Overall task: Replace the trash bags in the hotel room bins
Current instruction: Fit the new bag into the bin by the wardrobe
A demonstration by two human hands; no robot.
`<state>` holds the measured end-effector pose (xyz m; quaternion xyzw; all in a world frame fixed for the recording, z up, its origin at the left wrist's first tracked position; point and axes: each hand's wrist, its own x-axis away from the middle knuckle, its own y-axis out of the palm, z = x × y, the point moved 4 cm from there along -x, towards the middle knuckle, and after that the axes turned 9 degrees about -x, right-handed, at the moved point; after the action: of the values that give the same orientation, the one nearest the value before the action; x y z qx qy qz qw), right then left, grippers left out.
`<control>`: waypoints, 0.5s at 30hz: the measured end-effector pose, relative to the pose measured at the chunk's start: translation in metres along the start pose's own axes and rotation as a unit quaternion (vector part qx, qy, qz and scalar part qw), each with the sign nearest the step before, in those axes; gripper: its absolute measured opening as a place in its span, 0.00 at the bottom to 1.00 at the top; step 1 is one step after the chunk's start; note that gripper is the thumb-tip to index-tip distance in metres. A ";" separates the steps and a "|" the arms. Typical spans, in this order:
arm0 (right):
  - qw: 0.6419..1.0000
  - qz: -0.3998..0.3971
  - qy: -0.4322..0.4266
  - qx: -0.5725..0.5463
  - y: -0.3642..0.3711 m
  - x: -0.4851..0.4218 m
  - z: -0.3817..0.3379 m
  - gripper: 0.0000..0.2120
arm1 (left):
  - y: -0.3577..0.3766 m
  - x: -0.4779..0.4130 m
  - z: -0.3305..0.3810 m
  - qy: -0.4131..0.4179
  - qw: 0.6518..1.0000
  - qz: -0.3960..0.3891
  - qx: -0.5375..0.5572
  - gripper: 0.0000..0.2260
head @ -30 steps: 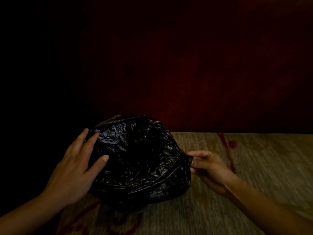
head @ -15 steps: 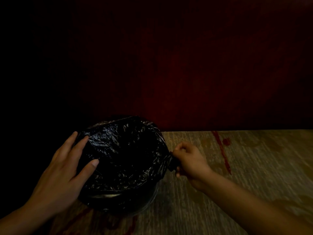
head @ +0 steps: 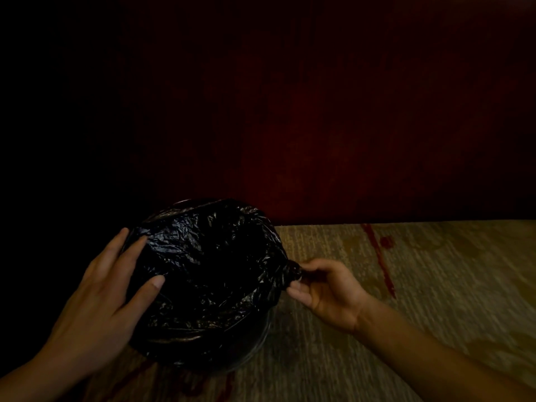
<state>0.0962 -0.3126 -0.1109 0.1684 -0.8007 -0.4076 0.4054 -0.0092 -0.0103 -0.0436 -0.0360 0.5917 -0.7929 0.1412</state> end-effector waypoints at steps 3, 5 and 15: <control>0.996 -0.043 -0.025 0.069 -0.002 0.005 -0.007 0.19 | 0.000 0.000 -0.001 -0.001 1.000 -0.004 0.004 0.44; 0.980 -0.026 -0.079 0.183 -0.002 0.006 -0.009 0.19 | 0.000 0.000 -0.001 -0.002 1.000 -0.004 0.008 0.43; 0.931 0.033 -0.177 0.316 0.010 0.000 -0.006 0.08 | 0.000 0.000 0.002 -0.001 1.000 0.008 0.004 0.45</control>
<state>0.1020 -0.3092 -0.1007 0.1867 -0.9520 -0.1429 0.1960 -0.0085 -0.0116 -0.0426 -0.0318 0.5882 -0.7944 0.1480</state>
